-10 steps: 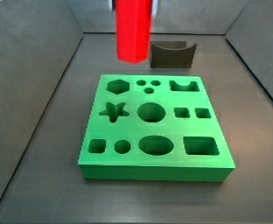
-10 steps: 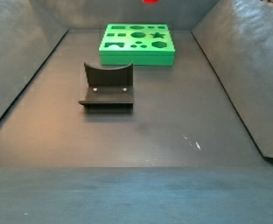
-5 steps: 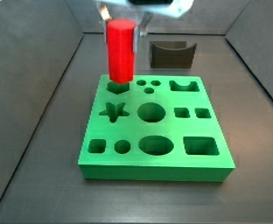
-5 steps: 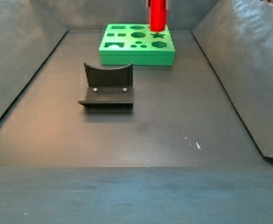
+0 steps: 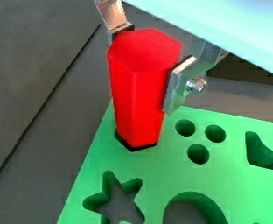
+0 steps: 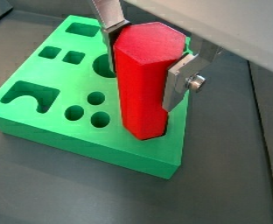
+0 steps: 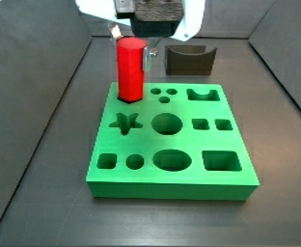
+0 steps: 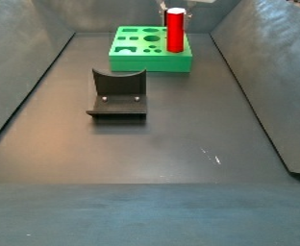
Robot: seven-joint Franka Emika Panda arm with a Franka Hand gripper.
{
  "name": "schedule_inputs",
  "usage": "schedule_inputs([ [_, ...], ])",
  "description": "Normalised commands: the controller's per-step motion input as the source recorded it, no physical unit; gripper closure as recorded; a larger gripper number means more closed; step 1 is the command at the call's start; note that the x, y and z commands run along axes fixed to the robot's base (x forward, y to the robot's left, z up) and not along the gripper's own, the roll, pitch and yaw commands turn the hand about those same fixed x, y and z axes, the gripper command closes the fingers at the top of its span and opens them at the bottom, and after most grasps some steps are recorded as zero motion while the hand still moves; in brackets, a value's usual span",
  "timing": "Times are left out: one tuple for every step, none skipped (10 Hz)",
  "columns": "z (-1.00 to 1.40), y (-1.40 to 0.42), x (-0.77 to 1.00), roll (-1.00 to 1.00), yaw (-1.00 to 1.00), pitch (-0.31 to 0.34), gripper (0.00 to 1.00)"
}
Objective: Insert the hexagon object.
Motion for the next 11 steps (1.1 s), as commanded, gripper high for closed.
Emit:
schedule_inputs([
  [-0.22,-0.04,-0.08,0.0,0.01,-0.039,1.0],
  [-0.25,-0.21,-0.15,0.0,0.05,-0.076,1.0],
  [-0.38,-0.24,0.0,0.0,0.09,-0.09,1.0],
  [-0.52,-0.15,0.24,0.0,0.09,-0.067,1.0],
  [-0.69,-0.11,0.24,0.0,0.15,-0.114,1.0],
  [-0.78,-0.08,0.31,0.0,0.22,-0.094,1.0],
  [-0.71,0.0,0.32,0.01,0.0,-0.034,1.0],
  [-0.75,0.0,0.03,0.0,-0.01,-0.083,1.0],
  [-0.74,0.0,-0.15,0.01,-0.01,-0.154,1.0],
  [-0.7,0.13,-0.75,0.12,0.0,-0.263,1.0],
  [-0.63,0.06,-1.0,0.13,0.03,-0.287,1.0],
])
